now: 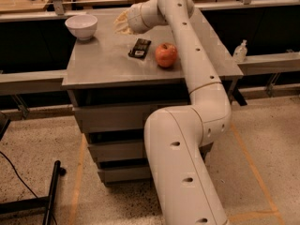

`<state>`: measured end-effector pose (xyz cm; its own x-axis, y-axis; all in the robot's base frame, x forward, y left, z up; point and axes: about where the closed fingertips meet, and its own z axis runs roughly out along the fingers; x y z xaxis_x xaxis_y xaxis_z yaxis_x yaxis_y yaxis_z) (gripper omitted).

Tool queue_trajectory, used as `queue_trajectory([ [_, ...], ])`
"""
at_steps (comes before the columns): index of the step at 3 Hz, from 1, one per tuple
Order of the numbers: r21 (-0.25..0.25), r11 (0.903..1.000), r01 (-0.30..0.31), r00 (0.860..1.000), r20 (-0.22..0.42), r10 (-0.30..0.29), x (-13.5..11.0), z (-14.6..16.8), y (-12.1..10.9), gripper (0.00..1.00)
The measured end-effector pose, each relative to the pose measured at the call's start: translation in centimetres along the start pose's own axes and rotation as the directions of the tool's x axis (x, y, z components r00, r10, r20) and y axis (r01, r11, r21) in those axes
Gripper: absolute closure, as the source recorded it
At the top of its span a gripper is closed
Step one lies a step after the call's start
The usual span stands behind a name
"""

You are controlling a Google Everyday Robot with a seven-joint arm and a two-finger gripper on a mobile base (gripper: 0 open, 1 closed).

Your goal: Move white bowl near apple

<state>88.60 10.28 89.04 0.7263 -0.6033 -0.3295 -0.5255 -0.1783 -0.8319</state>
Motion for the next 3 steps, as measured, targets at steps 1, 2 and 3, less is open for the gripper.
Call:
queue_trajectory([
  [1,-0.004,1.0,-0.001,1.0,0.003,0.001,-0.08,0.35,0.17,0.05],
  [2,-0.007,1.0,-0.002,1.0,0.006,0.002,-0.16,0.65,0.31,0.0],
  [3,-0.007,1.0,-0.002,1.0,0.006,0.002,-0.17,0.67,0.32,0.0],
])
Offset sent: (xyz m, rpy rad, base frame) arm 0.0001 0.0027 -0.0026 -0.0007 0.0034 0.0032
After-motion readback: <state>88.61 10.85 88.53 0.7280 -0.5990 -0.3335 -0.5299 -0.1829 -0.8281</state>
